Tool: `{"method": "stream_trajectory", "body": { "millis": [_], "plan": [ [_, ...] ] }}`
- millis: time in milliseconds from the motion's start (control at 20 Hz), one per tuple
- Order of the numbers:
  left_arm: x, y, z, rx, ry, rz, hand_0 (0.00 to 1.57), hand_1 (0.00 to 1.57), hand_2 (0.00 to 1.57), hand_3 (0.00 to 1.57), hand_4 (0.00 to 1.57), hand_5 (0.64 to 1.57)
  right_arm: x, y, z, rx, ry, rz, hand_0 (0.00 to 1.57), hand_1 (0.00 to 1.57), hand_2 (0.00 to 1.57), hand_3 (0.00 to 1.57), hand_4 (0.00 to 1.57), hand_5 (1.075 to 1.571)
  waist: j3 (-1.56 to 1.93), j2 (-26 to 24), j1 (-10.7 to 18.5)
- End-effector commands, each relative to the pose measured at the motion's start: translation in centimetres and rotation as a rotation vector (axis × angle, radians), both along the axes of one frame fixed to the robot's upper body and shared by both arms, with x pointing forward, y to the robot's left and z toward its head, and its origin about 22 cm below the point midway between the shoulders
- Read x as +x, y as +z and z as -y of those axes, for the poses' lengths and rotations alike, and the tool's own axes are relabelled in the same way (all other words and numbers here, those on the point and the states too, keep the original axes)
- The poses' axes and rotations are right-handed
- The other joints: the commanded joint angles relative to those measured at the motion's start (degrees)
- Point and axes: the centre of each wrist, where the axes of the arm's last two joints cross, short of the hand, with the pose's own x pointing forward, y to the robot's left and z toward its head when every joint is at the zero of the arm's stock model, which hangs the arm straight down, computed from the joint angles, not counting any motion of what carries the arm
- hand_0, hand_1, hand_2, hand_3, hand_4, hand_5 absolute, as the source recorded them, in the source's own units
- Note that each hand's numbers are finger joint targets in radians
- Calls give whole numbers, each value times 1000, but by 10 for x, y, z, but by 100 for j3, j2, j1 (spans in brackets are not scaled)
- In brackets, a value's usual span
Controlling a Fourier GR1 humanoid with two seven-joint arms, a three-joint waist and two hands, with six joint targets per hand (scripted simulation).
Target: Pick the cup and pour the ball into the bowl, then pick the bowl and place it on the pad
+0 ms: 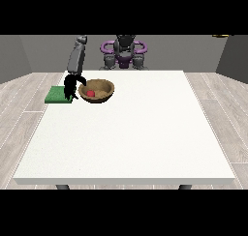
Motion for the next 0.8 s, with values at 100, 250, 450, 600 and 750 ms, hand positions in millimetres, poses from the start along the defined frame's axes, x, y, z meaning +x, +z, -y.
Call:
{"method": "stream_trajectory", "body": {
  "millis": [100, 250, 450, 600, 750],
  "plan": [
    [-5, 1, -17, 6, 0, 1, 0, 0, 0, 0, 1022, 1541, 21, -2, -50, 36, 29, -49, 0, 0, 0, 0, 475, 1549, 142, 44, 114],
    [-7, 0, -15, 3, -10, 2, 0, 0, 0, 0, 1022, 1543, 23, 0, -40, 72, -20, -70, 0, 0, 0, 0, 498, 1556, 146, 136, 138],
    [-11, 18, -8, -9, -14, 53, 0, 0, 0, 0, 1018, 1536, -45, -48, -5, -71, -143, -320, 1571, 1571, 1571, 785, 844, 1487, 150, 447, 220],
    [-16, 28, -19, -11, -25, 62, 0, 0, 0, 0, 1056, 1528, -39, -31, 15, -174, -208, -326, 1571, 1571, 1571, 1571, 912, 1478, 137, 480, 336],
    [-17, 21, -22, -32, -26, 65, 0, 0, 0, 0, 1112, 1519, -45, -21, 34, -225, -229, -370, 1571, 1571, 1571, 1413, 922, 1525, 131, 410, 336]
  ]
}}
